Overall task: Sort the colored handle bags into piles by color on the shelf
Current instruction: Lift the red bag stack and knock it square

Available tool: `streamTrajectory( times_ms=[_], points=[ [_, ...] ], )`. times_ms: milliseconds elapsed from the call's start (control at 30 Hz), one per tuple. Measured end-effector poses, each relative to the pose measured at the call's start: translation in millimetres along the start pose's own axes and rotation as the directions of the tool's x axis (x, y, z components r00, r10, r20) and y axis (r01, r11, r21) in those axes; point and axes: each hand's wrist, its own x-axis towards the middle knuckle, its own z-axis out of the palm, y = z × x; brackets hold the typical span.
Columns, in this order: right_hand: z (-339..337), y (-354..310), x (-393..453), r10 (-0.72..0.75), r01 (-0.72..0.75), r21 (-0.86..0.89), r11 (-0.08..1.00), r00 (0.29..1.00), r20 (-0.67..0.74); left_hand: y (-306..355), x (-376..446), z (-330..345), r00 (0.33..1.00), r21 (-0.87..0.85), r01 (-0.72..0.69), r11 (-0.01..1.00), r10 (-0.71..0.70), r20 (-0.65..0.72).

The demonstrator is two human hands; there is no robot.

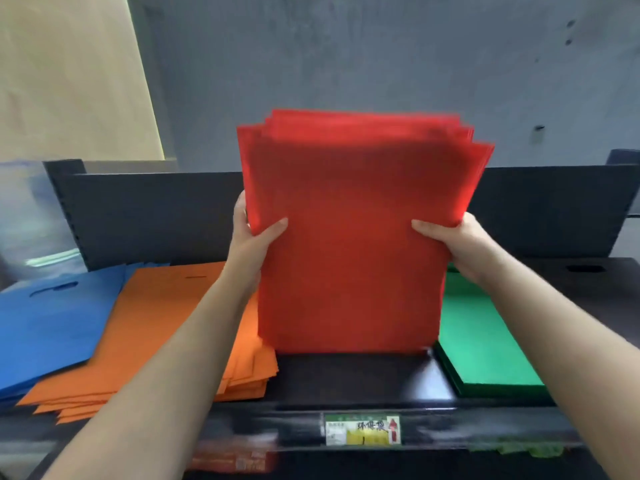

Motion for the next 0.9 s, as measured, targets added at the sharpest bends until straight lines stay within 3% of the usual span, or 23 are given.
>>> streamTrajectory(
  times_ms=[100,233,333,433,533,667,767,833,900],
  points=[
    [11.4,6.6,-4.2,-0.087,0.095,0.095,0.991,0.992,-0.091,-4.8,-4.8,9.3,0.998,0.095,-0.046,0.994,0.050,-0.040],
    [10.7,-25.0,8.7,-0.146,0.155,0.078,0.985,0.983,-0.110,21.0,9.2,16.8,0.996,0.045,-0.083,0.996,0.084,-0.014],
    [5.0,-55.2,22.5,-0.156,0.155,-0.040,0.987,0.988,-0.020,44.3,23.3,16.6,0.996,-0.020,-0.063,0.998,0.064,0.054],
    [-0.1,-60.9,25.6,-0.034,0.047,-0.148,0.988,0.996,0.087,51.4,23.5,15.5,0.995,-0.074,-0.014,0.997,0.021,0.101],
    [2.8,-48.1,22.8,-0.089,0.089,-0.029,0.996,0.996,-0.001,51.2,14.4,27.0,0.996,-0.055,0.004,0.998,0.000,0.085],
    [15.2,-69.3,28.0,-0.238,0.249,0.072,0.966,0.963,-0.129,78.0,17.0,54.1,0.985,-0.049,-0.153,0.987,0.148,-0.090],
    [19.8,-98.7,38.7,-0.332,0.353,0.134,0.926,0.931,-0.154,103.7,26.5,65.4,0.966,-0.023,-0.242,0.970,0.239,-0.098],
    [18.7,-102.1,42.8,-0.303,0.312,0.198,0.929,0.950,-0.074,106.8,31.2,62.9,0.973,-0.025,-0.229,0.973,0.228,-0.042],
    [14.2,-79.9,39.6,-0.187,0.178,0.171,0.969,0.982,0.036,88.2,29.2,53.7,0.992,-0.061,-0.121,0.991,0.123,0.020]
  ],
)
